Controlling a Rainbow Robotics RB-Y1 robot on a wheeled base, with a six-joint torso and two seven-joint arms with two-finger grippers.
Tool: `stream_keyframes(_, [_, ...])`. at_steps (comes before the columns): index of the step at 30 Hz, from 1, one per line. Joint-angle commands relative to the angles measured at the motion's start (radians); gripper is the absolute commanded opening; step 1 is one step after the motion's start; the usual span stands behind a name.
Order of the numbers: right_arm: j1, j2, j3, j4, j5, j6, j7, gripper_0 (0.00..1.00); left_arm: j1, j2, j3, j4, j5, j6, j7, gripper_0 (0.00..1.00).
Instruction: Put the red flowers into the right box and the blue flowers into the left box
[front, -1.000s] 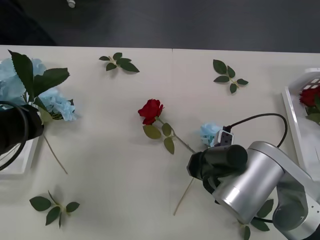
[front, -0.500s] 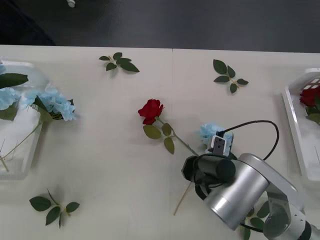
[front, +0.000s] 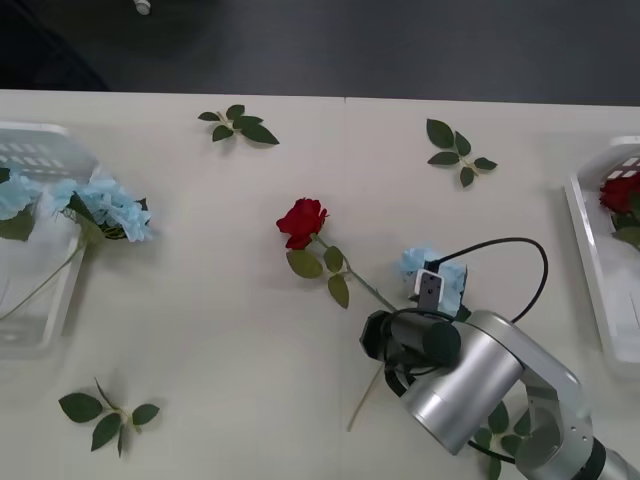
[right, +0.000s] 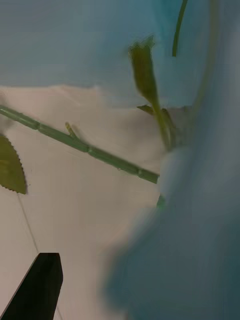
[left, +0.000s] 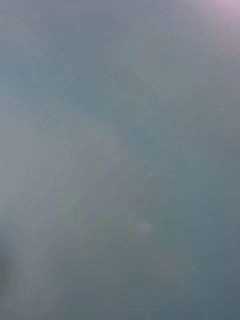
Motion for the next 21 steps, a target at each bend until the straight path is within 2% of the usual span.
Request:
stream_keyframes(1, [0.005, 0.030, -0.001, 0.020, 0.022, -0.035, 0.033, 0.70, -0.032, 0.043, 0.005, 0.061, -0.008, -0.069, -0.125, 0.00])
stream_keyframes(5, [0.005, 0.028, -0.003, 0.026, 0.022, -0.049, 0.035, 0.71, -0.032, 0.043, 0.005, 0.106, 0.001, -0.103, -0.174, 0.00])
stream_keyframes(13, [0.005, 0.022, -0.003, 0.042, 0.021, -0.065, 0.039, 0.71, -0.029, 0.043, 0.005, 0.109, 0.005, -0.101, -0.176, 0.02])
stream_keyframes(14, [0.005, 0.022, -0.003, 0.045, 0.024, -0.069, 0.039, 0.71, -0.029, 0.043, 0.005, 0.109, 0.005, -0.103, -0.176, 0.07])
stream_keyframes(15, [0.005, 0.020, -0.003, 0.049, 0.025, -0.077, 0.041, 0.70, -0.031, 0.043, 0.005, 0.109, 0.005, -0.103, -0.176, 0.24])
stream_keyframes(16, [0.005, 0.020, -0.003, 0.053, 0.025, -0.078, 0.041, 0.71, -0.029, 0.043, 0.005, 0.109, 0.005, -0.101, -0.176, 0.34])
stream_keyframes(17, [0.003, 0.020, -0.003, 0.057, 0.028, -0.083, 0.041, 0.70, -0.029, 0.043, 0.005, 0.109, 0.005, -0.103, -0.176, 0.47])
stream_keyframes(18, [0.003, 0.020, -0.003, 0.071, 0.036, -0.091, 0.039, 0.70, -0.029, 0.043, 0.005, 0.109, 0.008, -0.103, -0.176, 0.68])
stream_keyframes(21, [0.005, 0.020, -0.003, 0.099, 0.045, -0.106, 0.041, 0.71, -0.029, 0.043, 0.005, 0.109, 0.023, -0.103, -0.176, 0.86])
